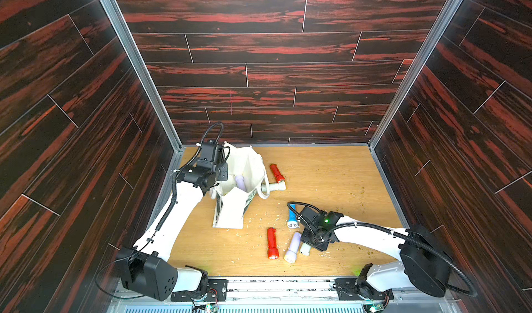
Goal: Put the flashlights into the tote bags
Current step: Pick up the flashlight from the center of the board.
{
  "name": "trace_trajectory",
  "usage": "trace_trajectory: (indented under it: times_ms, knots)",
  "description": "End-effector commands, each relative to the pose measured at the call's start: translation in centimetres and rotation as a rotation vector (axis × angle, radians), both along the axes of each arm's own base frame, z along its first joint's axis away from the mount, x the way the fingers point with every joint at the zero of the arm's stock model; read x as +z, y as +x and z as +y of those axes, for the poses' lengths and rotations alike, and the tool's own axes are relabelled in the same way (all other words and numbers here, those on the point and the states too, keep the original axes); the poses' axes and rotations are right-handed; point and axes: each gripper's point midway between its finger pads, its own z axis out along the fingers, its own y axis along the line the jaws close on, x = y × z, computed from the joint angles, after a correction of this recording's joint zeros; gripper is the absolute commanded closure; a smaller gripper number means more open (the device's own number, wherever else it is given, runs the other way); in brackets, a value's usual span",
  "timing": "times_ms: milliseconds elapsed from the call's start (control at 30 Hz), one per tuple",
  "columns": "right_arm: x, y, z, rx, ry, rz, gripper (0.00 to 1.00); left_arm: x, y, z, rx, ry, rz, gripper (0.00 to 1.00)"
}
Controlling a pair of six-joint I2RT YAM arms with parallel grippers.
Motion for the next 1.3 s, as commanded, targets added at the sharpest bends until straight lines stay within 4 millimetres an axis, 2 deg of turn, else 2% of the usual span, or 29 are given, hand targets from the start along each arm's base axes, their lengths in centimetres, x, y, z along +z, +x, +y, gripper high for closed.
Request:
trace_trajectory:
  times_ms: [0, 300, 500, 700, 833, 900, 1033, 1067, 1167, 1267]
  knots:
    - [-1.1, -0.5, -0.3, -0.011, -0.024, 0.029, 0.49, 1.5, 0.5, 0.0, -0.008, 0.002, -0.059, 1.00]
    - [-1.8, -0.7, -0.4, -0.011, -0.030, 0.046, 0.52, 1.1, 0.5, -0.3, -0.019, -0.008, -0.057, 1.00]
    - [-0.2, -0.1, -1.0, -0.029, -0.041, -0.010, 0.61, 1.0, 0.4, -0.6, -0.032, -0.025, -0.055, 1.00]
    - [3.6, 1.4, -1.6, -0.045, -0.027, -0.136, 0.67, 0.9, 0.1, -1.2, -0.048, -0.061, -0.052, 1.00]
    - [7.3, 3.0, -1.1, -0.029, 0.023, -0.266, 0.71, 0.9, -0.5, -2.1, -0.082, -0.121, -0.055, 1.00]
    - [9.4, 4.1, -0.1, 0.013, 0.068, -0.342, 0.76, 1.1, -0.9, -3.2, -0.125, -0.174, -0.062, 1.00]
    - [13.3, 6.1, 2.2, 0.118, 0.098, -0.444, 0.93, 1.2, -1.8, -5.7, -0.223, -0.299, -0.054, 1.00]
    - [14.2, 6.6, 2.8, 0.144, 0.103, -0.463, 0.98, 1.8, -1.6, -6.4, -0.255, -0.333, -0.077, 1.00]
    - [16.9, 8.0, 5.0, 0.229, 0.136, -0.526, 1.00, 1.9, -2.2, -8.2, -0.331, -0.417, -0.068, 1.00]
    - [19.5, 8.9, 6.8, 0.290, 0.174, -0.585, 1.00, 2.1, -2.6, -9.2, -0.377, -0.462, -0.063, 1.00]
